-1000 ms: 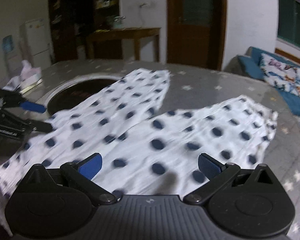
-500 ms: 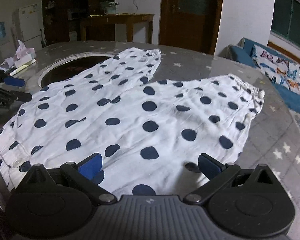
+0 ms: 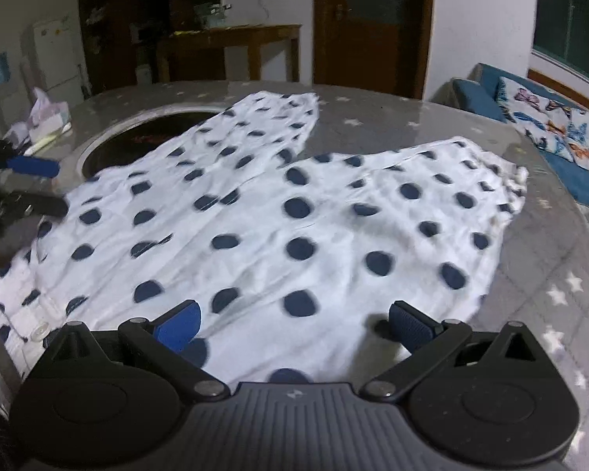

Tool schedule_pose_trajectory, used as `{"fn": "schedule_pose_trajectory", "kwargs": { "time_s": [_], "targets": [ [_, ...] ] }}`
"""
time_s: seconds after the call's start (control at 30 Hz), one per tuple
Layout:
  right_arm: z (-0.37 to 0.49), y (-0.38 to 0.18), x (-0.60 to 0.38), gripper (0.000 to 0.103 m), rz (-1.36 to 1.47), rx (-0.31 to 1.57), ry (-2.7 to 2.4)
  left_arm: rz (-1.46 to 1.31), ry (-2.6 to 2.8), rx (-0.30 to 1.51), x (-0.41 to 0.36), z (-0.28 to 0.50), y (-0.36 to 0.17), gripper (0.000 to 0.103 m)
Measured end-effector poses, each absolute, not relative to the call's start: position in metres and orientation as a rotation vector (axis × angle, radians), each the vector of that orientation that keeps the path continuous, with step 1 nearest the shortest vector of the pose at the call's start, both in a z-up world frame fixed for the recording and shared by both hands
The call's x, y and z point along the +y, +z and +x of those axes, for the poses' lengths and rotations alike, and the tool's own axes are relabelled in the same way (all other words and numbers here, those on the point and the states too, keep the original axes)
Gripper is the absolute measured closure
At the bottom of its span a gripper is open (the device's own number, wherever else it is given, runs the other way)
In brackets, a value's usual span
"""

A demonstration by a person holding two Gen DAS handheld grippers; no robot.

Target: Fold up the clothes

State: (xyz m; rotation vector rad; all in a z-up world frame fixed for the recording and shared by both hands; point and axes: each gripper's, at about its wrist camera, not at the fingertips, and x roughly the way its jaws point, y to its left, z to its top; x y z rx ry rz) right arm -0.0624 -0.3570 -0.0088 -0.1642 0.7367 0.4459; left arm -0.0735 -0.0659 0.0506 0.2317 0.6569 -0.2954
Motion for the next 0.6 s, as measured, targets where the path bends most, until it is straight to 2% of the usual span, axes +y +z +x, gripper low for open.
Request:
{"fn": "schedule_pose_trajectory", "kwargs": {
  "time_s": [0.2, 0.3, 0.37, 0.43, 0.6],
  "targets": [
    [-0.042, 0.019, -0.390, 0.001, -0.088, 0.675, 0.341, 0.195, -0.571, 0.638, -0.115, -0.086, 0.067, 0.031],
    [-0.026, 0.025, -0.407, 0.009, -0.033, 0.672, 0.290, 0.197, -0.713, 0.654, -0.145, -0.094, 0.069, 0.031],
    [-0.015, 0.026, -0.417, 0.011, -0.014, 0.678, 0.262, 0.221, -0.817, 0.674, -0.167, -0.103, 0.066, 0.032],
    [-0.004, 0.024, -0.425, 0.018, 0.000, 0.689, 0.238, 0.265, -0.870, 0.690, -0.184, -0.109, 0.060, 0.032],
    [0.024, 0.014, -0.448, 0.029, 0.062, 0.722, 0.189, 0.405, -0.933, 0.703, -0.216, -0.124, 0.042, 0.038]
  ]
}}
